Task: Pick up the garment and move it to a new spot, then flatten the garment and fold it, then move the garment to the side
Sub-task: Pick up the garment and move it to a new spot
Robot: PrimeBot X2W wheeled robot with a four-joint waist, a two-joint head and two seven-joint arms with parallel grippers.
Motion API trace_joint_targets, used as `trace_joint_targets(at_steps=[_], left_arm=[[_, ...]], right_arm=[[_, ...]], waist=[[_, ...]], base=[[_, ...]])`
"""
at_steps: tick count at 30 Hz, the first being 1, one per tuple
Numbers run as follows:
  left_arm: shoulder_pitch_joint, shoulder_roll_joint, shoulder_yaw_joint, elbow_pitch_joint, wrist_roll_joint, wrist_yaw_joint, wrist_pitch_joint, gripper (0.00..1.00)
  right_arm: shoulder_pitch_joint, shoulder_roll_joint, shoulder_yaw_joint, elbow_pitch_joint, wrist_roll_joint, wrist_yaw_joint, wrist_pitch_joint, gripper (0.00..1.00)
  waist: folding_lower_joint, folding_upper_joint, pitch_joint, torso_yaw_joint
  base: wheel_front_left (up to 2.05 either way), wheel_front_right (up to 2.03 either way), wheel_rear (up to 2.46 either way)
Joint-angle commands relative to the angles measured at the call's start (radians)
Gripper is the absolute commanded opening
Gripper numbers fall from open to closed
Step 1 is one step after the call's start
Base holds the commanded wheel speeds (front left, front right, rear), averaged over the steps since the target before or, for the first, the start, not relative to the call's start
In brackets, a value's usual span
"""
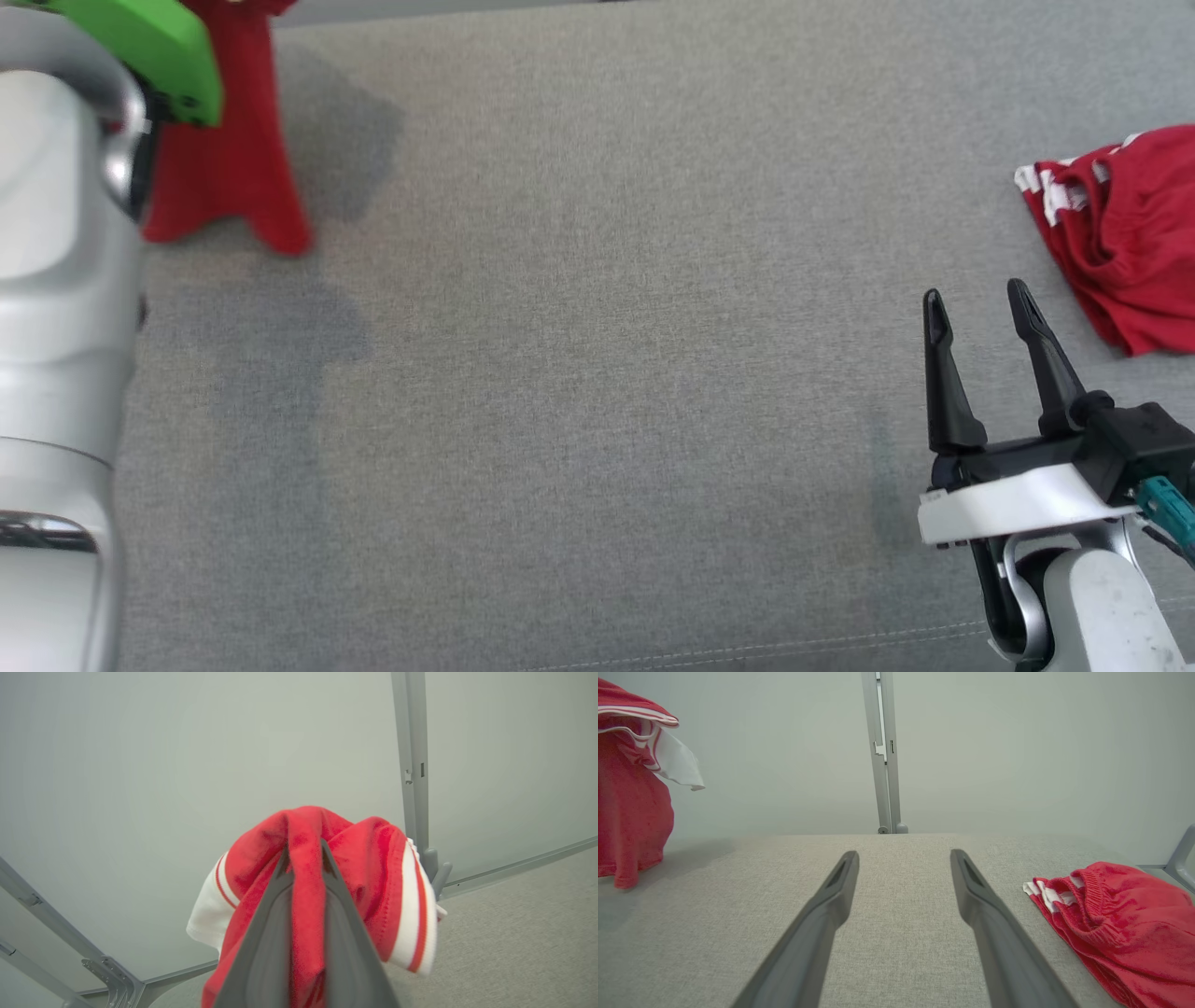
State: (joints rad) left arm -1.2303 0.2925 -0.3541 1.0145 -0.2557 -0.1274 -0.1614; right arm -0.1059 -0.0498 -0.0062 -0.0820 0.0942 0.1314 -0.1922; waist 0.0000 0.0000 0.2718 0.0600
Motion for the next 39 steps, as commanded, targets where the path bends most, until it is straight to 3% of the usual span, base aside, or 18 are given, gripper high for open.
trace_joint_targets(at_steps=[1,4,9,15,25,30,35,37,38,39], left_arm=[[0.031,-0.026,-0.032,-0.023,-0.023,-0.003,0.0,0.0],[0.074,-0.063,-0.128,-0.105,-0.094,-0.002,0.018,0.0],[0.169,-0.076,-0.293,-0.247,-0.208,-0.001,0.043,0.0],[0.273,-0.107,-0.387,-0.301,-0.295,-0.001,0.024,0.0],[0.357,-0.178,-0.384,-0.127,-0.349,0.018,-0.056,0.0],[0.361,-0.161,-0.305,0.001,-0.382,0.091,-0.096,0.0],[0.384,-0.141,-0.246,0.082,-0.41,0.135,-0.104,0.0],[0.4,-0.136,-0.23,0.115,-0.417,0.149,-0.103,0.35],[0.405,-0.132,-0.225,0.126,-0.416,0.156,-0.104,0.89],[0.41,-0.13,-0.218,0.135,-0.419,0.164,-0.104,1.0]], right_arm=[[0.026,-0.002,-0.005,0.006,0.008,-0.001,-0.007,1.0],[0.056,-0.002,-0.013,0.015,0.02,-0.001,-0.012,1.0],[0.088,-0.002,-0.008,0.018,0.038,-0.001,-0.015,1.0],[0.088,-0.002,0.006,0.021,0.049,-0.001,-0.022,1.0],[0.054,-0.002,0.036,0.044,0.063,-0.001,-0.034,1.0],[0.047,-0.002,0.037,0.063,0.065,-0.001,-0.045,1.0],[0.055,-0.001,0.025,0.079,0.062,-0.001,-0.052,1.0],[0.054,-0.002,0.026,0.085,0.061,-0.001,-0.053,1.0],[0.054,-0.002,0.03,0.087,0.061,-0.001,-0.054,1.0],[0.055,-0.002,0.03,0.089,0.061,-0.001,-0.055,1.0]], waist=[[0.0,0.0,-0.146,-0.043],[0.0,0.0,-0.188,-0.065],[0.0,0.0,-0.206,-0.117],[0.0,0.0,-0.178,-0.178],[0.0,0.0,-0.123,-0.252],[0.0,0.0,-0.104,-0.272],[0.0,0.0,-0.116,-0.259],[0.0,0.0,-0.125,-0.248],[0.0,0.0,-0.13,-0.244],[0.0,0.0,-0.136,-0.238]], base=[[0.0,0.0,0.0],[0.0,0.0,0.0],[0.0,0.0,0.0],[0.0,0.0,0.0],[0.0,0.0,0.0],[0.0,0.0,0.0],[0.0,0.0,0.0],[0.0,0.0,0.0],[0.0,0.0,0.0],[0.0,0.0,0.0]])
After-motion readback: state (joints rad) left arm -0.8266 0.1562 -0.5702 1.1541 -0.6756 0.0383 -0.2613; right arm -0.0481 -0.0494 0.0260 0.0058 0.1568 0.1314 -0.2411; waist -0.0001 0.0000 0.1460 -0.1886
